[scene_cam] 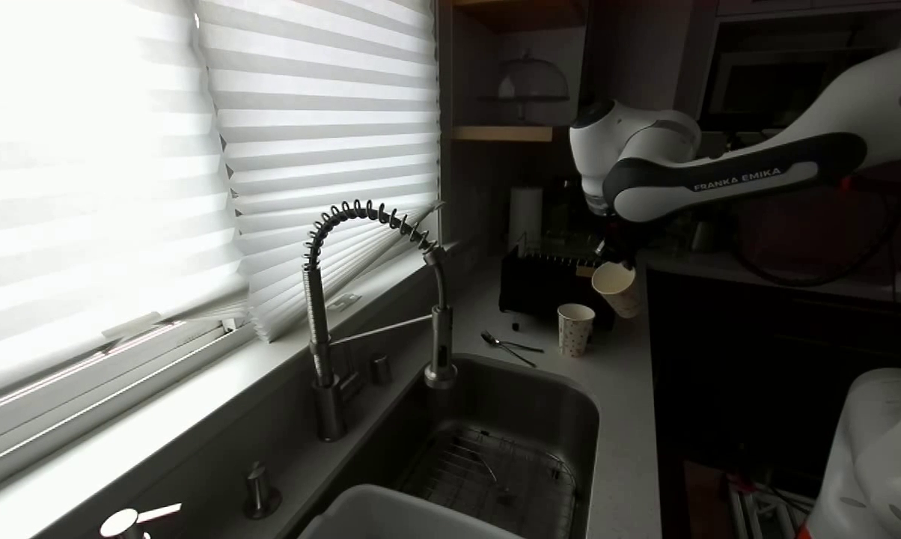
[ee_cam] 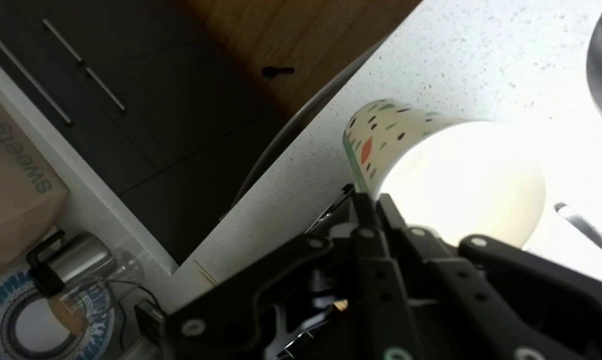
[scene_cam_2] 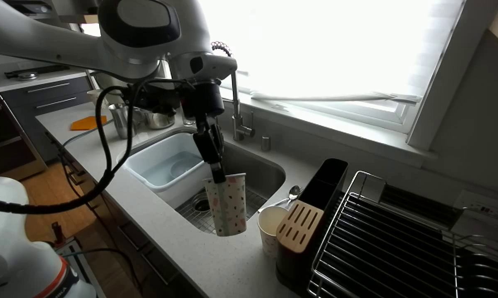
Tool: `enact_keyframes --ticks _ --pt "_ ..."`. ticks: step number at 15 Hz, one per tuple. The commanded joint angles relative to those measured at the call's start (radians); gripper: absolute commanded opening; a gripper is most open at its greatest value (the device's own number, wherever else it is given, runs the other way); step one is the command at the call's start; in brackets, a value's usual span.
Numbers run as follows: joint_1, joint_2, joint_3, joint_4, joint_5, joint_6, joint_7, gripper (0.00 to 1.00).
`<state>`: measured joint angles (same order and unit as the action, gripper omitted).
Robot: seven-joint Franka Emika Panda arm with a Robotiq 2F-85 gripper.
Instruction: Pour the water out of the cup
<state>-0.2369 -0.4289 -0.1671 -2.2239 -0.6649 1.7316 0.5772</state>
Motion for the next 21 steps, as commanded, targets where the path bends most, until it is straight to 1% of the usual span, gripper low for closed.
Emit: enact_keyframes --ticks 1,4,6,8,14,16,17,21 --pt "-0.033 0.017 -0.022 0.014 0.066 0.123 0.104 0.01" --pt "-0.057 0.020 -0.031 -0.003 0.070 0.264 0.167 0.01" --pt "-0.073 0.030 -0.031 -0.010 0.069 0.328 0.200 0.01" --pt "-0.082 0.037 -0.029 -0.016 0.083 0.366 0.225 0.01" --pt "-0.096 0.058 -0.025 -0.023 0.152 0.373 0.256 0.01" --pt "-0.111 0.065 -0.019 -0.024 0.131 0.361 0.265 0.01" --pt "-0.115 0.065 -0.021 -0.028 0.129 0.373 0.270 0.01" --pt "-0.121 0.072 -0.028 -0.036 0.158 0.371 0.278 0.01"
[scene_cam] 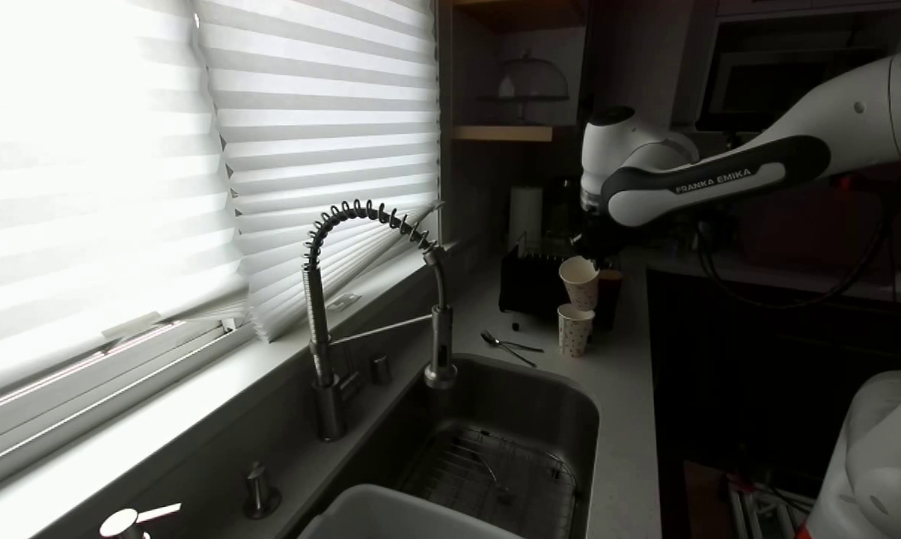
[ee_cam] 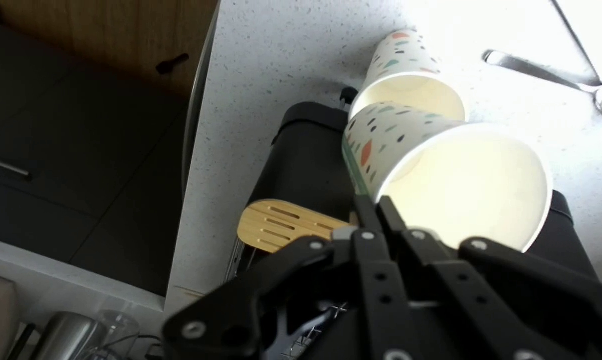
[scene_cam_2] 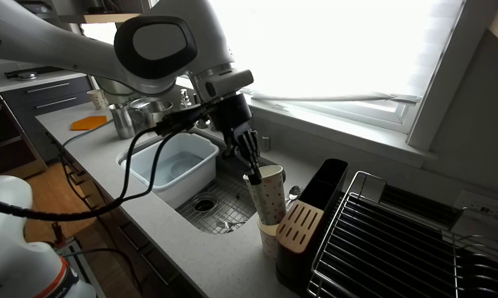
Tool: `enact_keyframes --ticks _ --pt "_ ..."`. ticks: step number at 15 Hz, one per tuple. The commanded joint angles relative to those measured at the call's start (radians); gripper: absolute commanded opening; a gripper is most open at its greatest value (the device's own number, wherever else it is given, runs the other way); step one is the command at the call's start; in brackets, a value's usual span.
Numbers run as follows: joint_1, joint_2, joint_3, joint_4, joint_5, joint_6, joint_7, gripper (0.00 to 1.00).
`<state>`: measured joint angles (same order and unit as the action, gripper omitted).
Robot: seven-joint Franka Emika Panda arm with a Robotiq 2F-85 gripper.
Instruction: Pour the water out of the cup
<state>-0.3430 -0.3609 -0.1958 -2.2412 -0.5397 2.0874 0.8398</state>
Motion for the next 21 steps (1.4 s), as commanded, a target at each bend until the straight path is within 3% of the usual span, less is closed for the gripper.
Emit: enact_keyframes --ticks 1,14,15,16,18,21 --pt "-0.015 0.006 -0.002 -0.022 0.045 0.017 0.015 0.01" --pt "-0.038 0.065 -0.023 -0.064 0.086 0.075 0.086 0.01" --pt "-0.042 0.068 -0.025 -0.063 0.082 0.074 0.091 0.05" --pt "-0.043 0.071 -0.028 -0.061 0.085 0.073 0.096 0.30" --pt "-0.046 0.071 -0.033 -0.055 0.086 0.070 0.099 0.35" --pt "-0.048 0.060 -0.035 -0.041 0.090 0.062 0.096 0.59"
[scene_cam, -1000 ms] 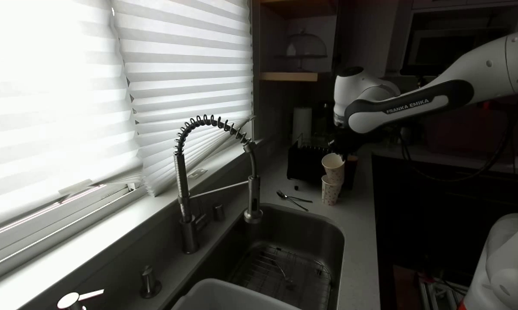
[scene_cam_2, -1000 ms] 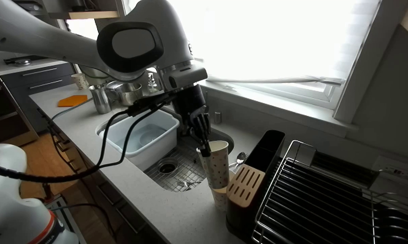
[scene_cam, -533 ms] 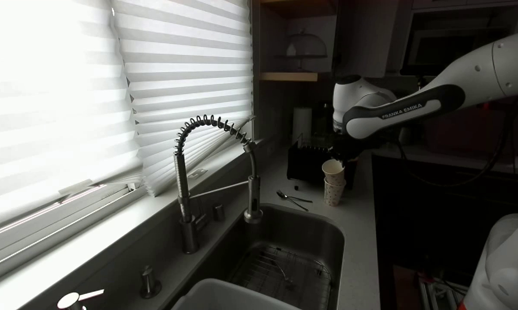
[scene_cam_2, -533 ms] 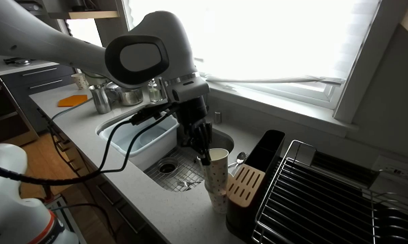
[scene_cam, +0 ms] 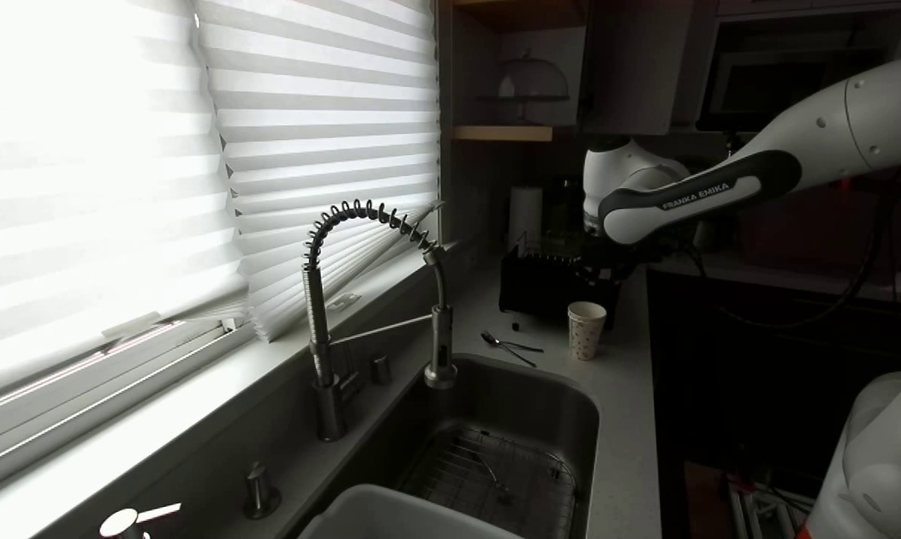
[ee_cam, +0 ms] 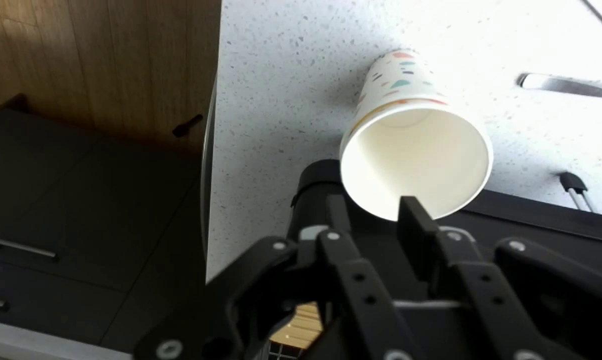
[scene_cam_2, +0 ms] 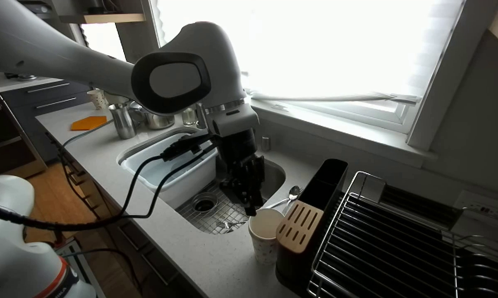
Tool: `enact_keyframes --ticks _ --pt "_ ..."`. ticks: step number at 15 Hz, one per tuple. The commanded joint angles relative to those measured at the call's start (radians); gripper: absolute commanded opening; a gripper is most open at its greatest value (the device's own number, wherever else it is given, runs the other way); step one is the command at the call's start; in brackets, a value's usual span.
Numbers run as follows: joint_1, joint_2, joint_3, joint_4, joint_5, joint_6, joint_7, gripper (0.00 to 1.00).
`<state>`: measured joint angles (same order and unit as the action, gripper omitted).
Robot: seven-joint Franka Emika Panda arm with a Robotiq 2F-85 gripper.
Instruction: Pour the water out of the cup
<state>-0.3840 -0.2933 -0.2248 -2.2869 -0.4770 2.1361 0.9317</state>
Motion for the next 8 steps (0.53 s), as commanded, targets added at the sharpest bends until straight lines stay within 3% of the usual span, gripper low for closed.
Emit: enact_keyframes --ticks 1,5,8 --pt "-0.007 -0.013 -0.004 0.013 0.028 0.006 0.002 0.66" --pt "0.010 -0.051 0.000 0.045 0.058 -0.024 -0.085 0.95" --pt "0.004 -0.085 0.030 0.088 0.036 -0.104 -0.105 1.00"
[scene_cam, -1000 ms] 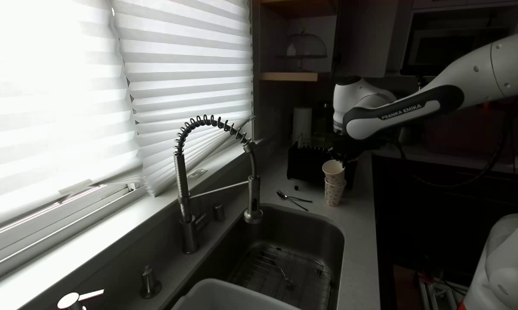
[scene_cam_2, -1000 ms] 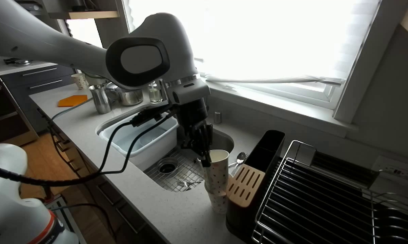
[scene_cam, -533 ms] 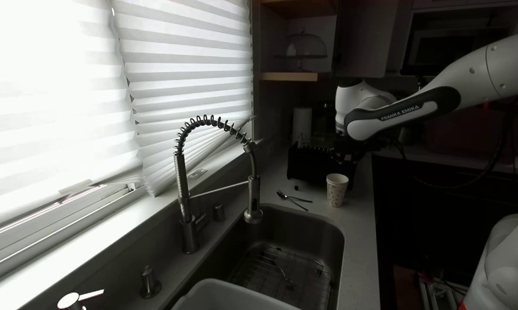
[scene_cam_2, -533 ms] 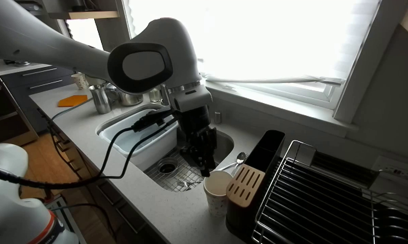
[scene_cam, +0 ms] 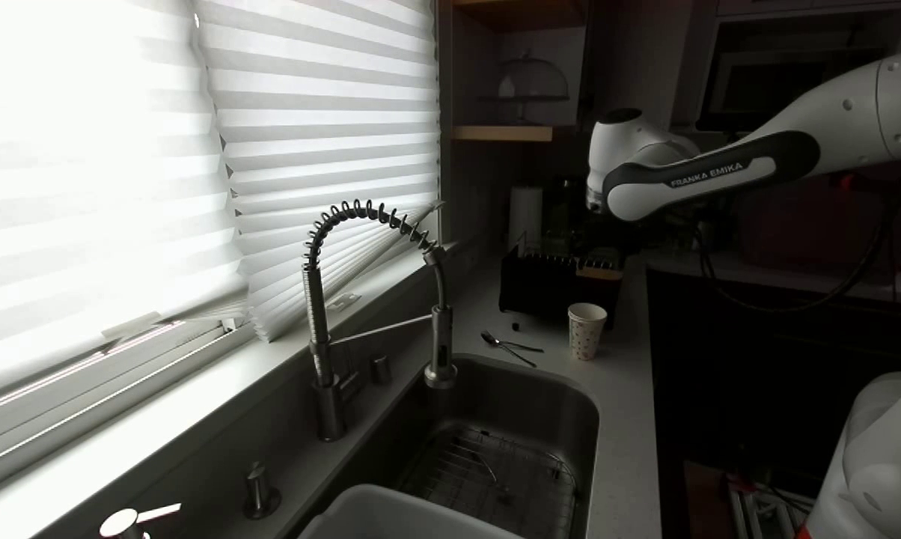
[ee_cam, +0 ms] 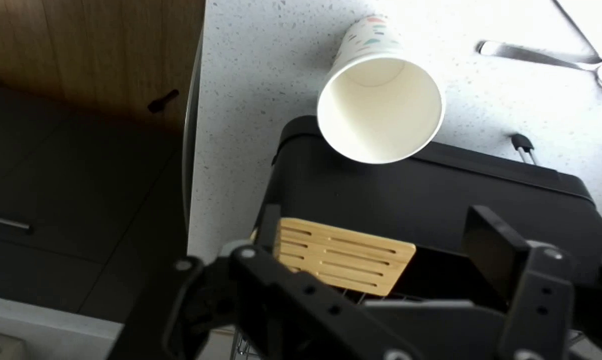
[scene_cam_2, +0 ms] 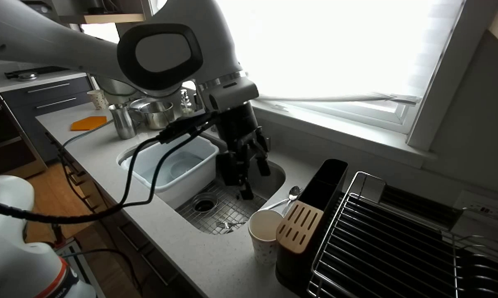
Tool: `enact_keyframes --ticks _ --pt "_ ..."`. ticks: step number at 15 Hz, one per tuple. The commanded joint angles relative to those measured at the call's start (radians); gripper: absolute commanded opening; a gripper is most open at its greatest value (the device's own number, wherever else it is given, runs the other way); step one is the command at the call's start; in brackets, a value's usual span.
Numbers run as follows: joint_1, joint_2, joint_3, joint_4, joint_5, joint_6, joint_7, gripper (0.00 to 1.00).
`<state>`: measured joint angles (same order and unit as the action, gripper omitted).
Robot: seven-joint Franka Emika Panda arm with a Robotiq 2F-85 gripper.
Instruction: Pour the water out of the cup
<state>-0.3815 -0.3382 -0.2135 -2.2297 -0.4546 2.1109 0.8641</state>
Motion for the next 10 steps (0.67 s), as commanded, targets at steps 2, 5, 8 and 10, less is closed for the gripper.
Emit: enact_keyframes --ticks 2,5,8,10 --pt "0.003 -0.061 0.037 0.061 0.007 -0.134 -0.053 1.00" --pt "-0.003 -0.081 0.072 0.104 -0.027 -0.223 -0.037 1.00" --pt "0.004 -0.080 0.066 0.105 -0.013 -0.202 -0.032 1.00" --pt "0.004 -0.081 0.067 0.106 -0.015 -0.205 -0.032 1.00"
